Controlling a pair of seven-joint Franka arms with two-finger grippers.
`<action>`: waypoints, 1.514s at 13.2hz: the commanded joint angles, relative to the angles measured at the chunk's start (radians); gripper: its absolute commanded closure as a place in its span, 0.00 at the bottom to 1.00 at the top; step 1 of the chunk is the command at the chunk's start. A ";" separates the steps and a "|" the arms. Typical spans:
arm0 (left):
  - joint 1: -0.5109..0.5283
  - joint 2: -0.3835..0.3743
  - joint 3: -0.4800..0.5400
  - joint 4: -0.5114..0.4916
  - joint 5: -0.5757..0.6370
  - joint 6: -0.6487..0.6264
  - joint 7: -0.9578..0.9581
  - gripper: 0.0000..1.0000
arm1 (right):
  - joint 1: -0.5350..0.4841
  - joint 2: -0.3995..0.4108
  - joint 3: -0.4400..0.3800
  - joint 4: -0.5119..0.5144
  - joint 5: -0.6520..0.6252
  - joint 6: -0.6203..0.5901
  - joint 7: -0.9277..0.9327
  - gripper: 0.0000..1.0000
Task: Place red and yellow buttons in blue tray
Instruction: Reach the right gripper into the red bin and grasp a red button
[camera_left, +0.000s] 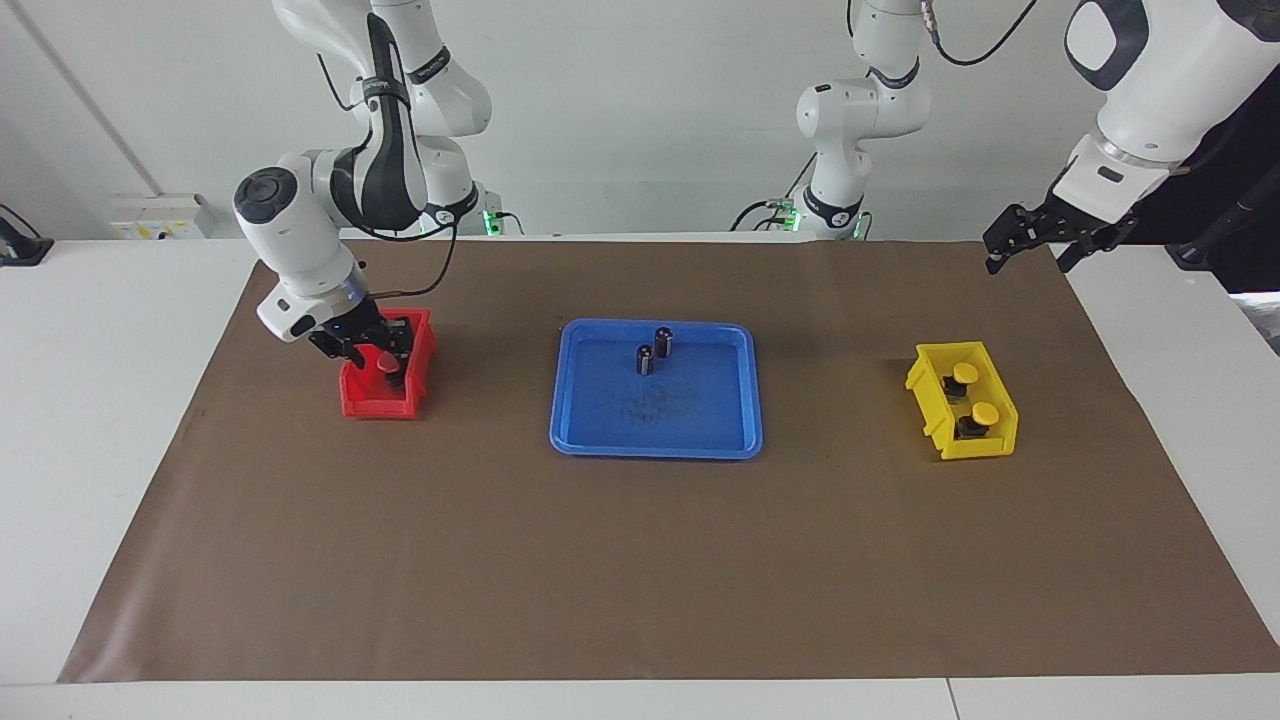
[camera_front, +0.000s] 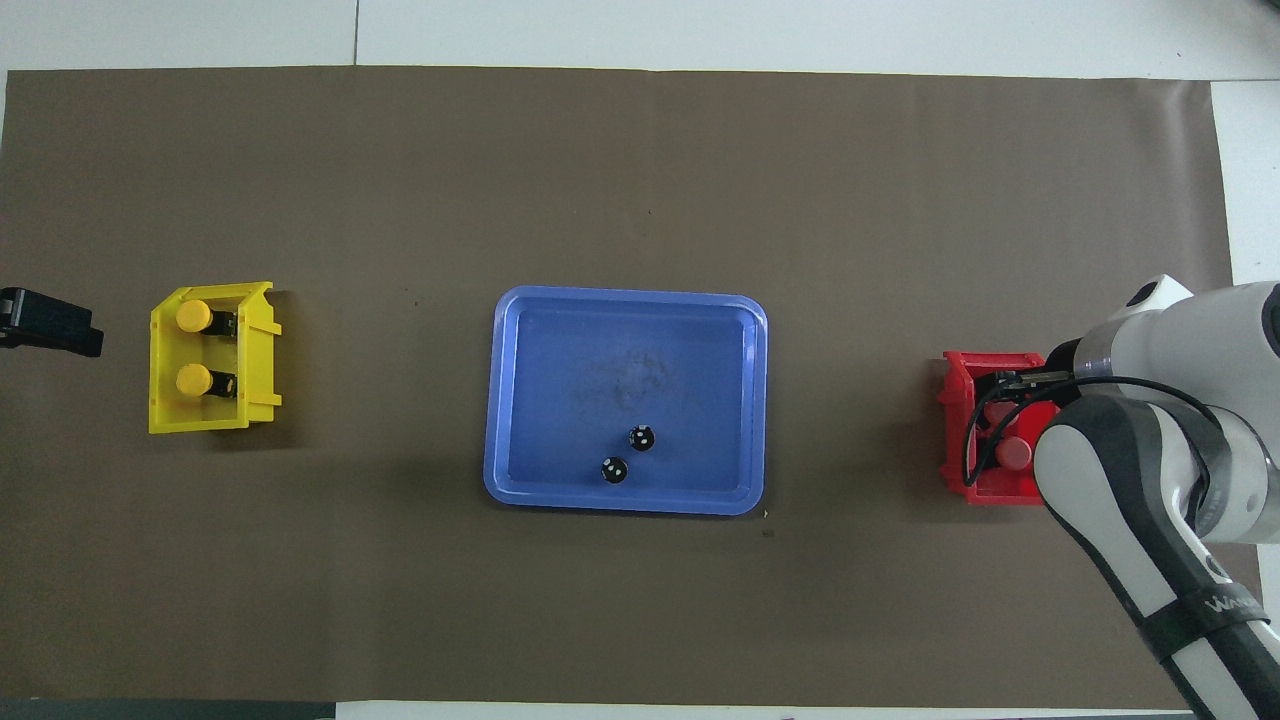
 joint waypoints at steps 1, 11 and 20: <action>-0.013 -0.032 0.005 -0.037 0.024 0.026 -0.014 0.00 | -0.010 -0.024 0.005 -0.032 0.020 0.017 -0.017 0.35; -0.015 -0.034 0.003 -0.040 0.022 0.015 -0.023 0.00 | -0.016 -0.038 0.003 -0.087 0.020 0.062 -0.049 0.37; -0.013 -0.034 0.003 -0.042 0.021 0.015 -0.056 0.00 | -0.032 -0.044 0.002 -0.092 0.020 0.057 -0.051 0.40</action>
